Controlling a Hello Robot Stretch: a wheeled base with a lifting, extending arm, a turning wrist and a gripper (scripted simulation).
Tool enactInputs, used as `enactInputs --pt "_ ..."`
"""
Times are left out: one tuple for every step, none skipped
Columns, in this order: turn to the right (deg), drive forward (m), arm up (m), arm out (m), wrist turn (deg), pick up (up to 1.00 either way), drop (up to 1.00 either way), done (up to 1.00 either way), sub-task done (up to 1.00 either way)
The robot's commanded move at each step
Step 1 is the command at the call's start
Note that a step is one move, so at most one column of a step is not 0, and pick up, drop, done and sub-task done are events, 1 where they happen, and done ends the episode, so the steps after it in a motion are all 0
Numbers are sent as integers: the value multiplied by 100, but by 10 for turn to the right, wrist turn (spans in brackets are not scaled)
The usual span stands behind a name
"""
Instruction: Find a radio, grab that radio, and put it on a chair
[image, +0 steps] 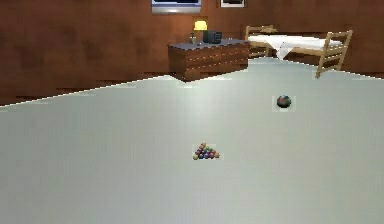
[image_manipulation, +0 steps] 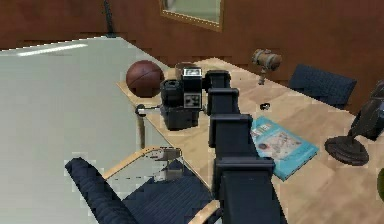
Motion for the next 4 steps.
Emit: enactInputs --pt "0 0 -32 0 0 0 0 0 0" --pt "0 0 0 0 0 100 0 0 0" --pt "0 0 10 0 0 0 0 0 0" --pt "0 0 24 0 0 0 0 0 0"
